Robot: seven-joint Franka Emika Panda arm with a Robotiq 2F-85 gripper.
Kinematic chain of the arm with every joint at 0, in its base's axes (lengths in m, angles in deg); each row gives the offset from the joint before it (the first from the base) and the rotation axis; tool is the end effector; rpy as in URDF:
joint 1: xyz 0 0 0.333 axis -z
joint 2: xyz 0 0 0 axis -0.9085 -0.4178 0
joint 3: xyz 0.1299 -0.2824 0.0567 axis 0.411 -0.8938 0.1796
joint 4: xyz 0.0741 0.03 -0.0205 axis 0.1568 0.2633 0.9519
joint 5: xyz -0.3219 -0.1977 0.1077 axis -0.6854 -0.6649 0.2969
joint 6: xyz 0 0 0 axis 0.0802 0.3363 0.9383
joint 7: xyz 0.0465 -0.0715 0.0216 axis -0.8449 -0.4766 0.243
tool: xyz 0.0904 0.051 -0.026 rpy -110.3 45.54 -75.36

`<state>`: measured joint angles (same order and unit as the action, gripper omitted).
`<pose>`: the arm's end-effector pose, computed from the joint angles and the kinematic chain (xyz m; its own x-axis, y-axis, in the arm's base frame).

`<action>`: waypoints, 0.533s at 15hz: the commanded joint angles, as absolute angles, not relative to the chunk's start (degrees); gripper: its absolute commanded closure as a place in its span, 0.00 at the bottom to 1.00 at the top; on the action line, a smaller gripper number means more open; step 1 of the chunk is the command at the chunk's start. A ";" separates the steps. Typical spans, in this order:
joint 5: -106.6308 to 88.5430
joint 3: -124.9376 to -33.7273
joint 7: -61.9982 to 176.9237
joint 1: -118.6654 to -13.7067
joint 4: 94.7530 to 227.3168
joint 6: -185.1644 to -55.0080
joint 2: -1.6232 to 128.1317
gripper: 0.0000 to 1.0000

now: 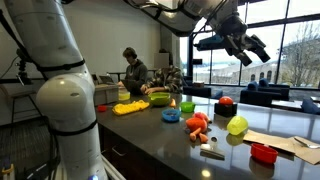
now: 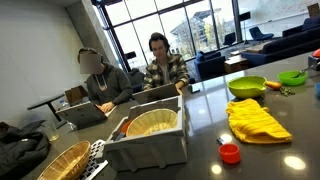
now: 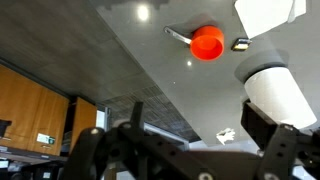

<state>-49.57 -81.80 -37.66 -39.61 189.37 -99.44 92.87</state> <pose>0.4022 -0.3073 0.5396 -0.3748 -0.6843 0.6255 -0.9123 0.3924 -0.1174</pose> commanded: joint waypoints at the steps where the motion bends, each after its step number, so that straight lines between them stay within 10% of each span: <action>1: -50.30 -84.46 -43.46 -41.97 185.32 -93.68 89.25 0.00; 8: -50.64 -86.05 -42.91 -46.05 182.40 -82.56 84.75 0.00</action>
<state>-50.23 -84.76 -43.02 -43.76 184.65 -86.08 86.57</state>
